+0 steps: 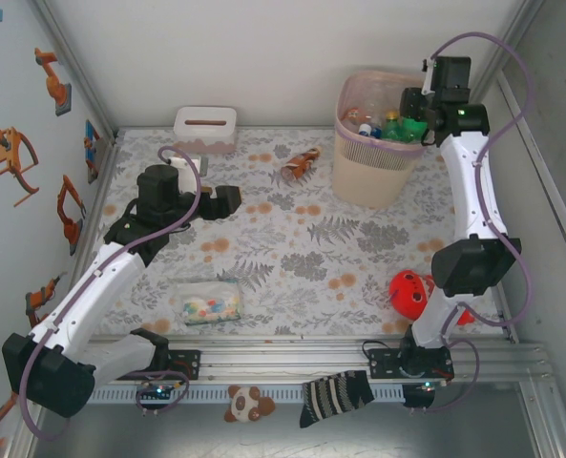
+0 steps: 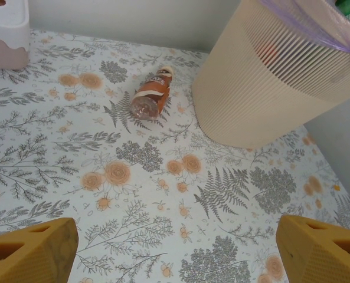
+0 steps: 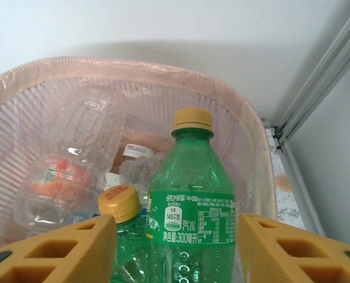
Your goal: Put the plastic bottles in the bin
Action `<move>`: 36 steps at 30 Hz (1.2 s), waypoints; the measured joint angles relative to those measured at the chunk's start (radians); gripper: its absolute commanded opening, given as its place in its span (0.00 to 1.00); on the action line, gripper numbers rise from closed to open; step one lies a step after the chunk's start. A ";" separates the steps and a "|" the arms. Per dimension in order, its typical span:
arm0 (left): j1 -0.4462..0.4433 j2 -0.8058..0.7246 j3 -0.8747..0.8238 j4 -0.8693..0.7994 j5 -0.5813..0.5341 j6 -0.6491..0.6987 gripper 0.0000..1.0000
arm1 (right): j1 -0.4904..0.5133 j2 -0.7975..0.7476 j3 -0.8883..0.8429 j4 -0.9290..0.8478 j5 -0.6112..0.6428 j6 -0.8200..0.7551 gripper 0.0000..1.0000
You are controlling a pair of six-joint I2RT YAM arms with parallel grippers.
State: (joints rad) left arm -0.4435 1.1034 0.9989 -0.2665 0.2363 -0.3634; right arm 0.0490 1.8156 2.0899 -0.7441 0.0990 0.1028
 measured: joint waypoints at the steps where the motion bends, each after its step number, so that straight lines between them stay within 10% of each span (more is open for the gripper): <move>1: 0.000 0.000 0.000 0.001 0.000 0.000 0.87 | 0.000 0.003 0.000 0.000 0.004 0.000 0.49; 36: 0.006 -0.005 0.000 0.016 0.015 -0.010 0.87 | 0.129 -0.081 -0.071 -0.113 0.103 0.041 0.40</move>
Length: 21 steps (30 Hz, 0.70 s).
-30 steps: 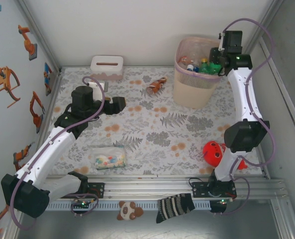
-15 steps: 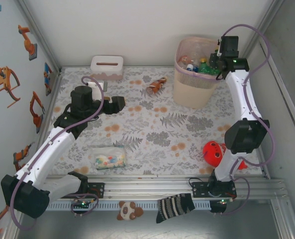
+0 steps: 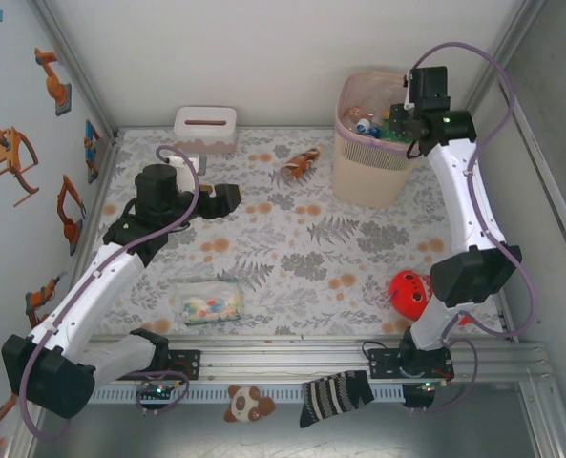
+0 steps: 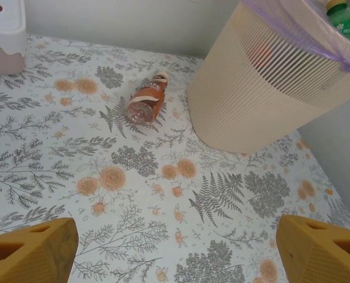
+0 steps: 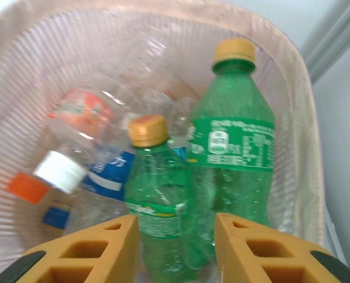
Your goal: Put the plastic bottles in the bin
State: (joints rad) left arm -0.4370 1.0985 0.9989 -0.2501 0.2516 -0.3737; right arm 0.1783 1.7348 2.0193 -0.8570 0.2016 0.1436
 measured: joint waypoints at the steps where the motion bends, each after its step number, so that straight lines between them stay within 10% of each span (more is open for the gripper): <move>1: 0.000 0.000 0.000 0.001 0.000 0.000 0.87 | 0.020 -0.004 0.006 0.001 0.002 0.007 0.40; 21: 0.000 0.213 0.085 0.013 0.025 0.157 0.90 | 0.310 -0.063 -0.055 0.119 0.032 0.164 0.40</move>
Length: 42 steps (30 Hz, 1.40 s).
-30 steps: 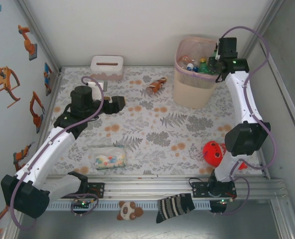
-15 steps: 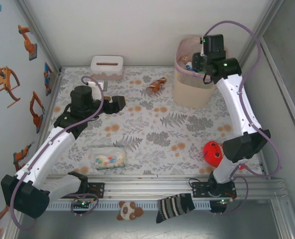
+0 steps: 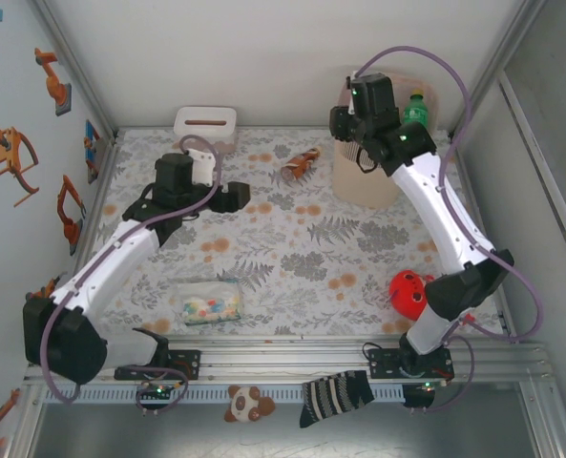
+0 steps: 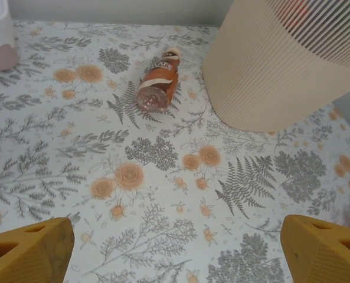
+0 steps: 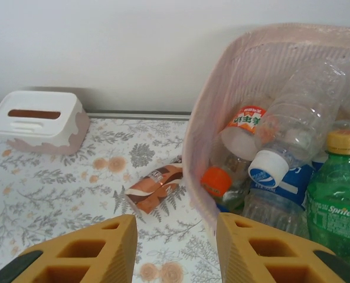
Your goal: Put the plastic bottles in the bin
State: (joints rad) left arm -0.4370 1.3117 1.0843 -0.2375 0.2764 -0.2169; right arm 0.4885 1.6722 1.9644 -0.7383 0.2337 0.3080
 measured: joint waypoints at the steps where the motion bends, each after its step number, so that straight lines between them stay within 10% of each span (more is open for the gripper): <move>1: 0.000 0.024 0.014 0.007 0.011 0.017 0.91 | 0.005 -0.011 -0.006 0.000 0.002 0.003 0.40; 16: -0.002 0.557 0.379 0.087 0.152 0.193 0.87 | 0.019 -0.261 -0.084 -0.024 0.103 0.007 0.40; 42: -0.072 1.144 0.953 0.052 0.002 0.495 0.95 | 0.020 -0.425 -0.216 -0.090 0.214 -0.017 0.40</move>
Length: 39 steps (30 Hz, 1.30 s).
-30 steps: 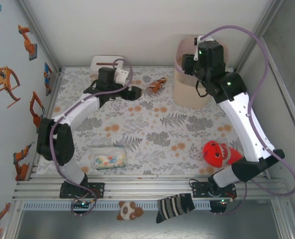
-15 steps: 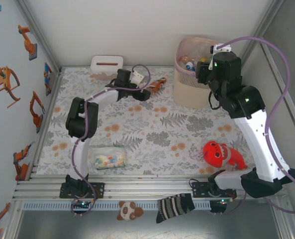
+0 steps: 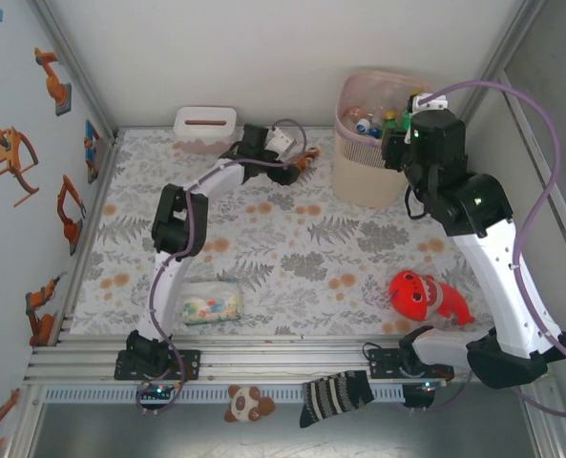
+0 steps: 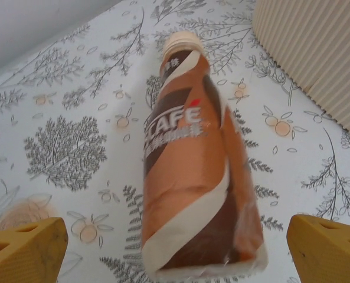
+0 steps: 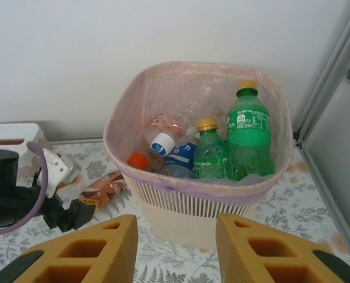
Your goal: Put the plastic bottles in the bin
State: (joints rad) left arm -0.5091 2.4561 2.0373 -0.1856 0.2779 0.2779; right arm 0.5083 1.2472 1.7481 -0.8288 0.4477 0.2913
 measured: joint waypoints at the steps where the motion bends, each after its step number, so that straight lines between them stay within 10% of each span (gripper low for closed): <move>1: -0.004 0.011 0.028 -0.021 -0.006 0.011 0.95 | 0.000 0.000 -0.001 -0.001 0.000 0.000 0.40; 11: -0.035 0.193 0.362 -0.308 -0.045 0.119 0.88 | 0.000 -0.019 -0.008 -0.004 0.003 0.000 0.40; 24: -0.040 0.209 0.378 -0.399 -0.055 0.144 0.62 | 0.000 -0.053 -0.030 -0.005 0.011 0.000 0.38; 39: -0.028 -0.032 -0.033 -0.187 -0.035 0.102 0.53 | 0.000 -0.083 -0.058 -0.004 0.010 0.009 0.37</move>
State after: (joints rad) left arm -0.5373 2.4245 2.0041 -0.3725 0.2428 0.3801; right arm 0.5083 1.1641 1.6901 -0.8330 0.4576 0.3004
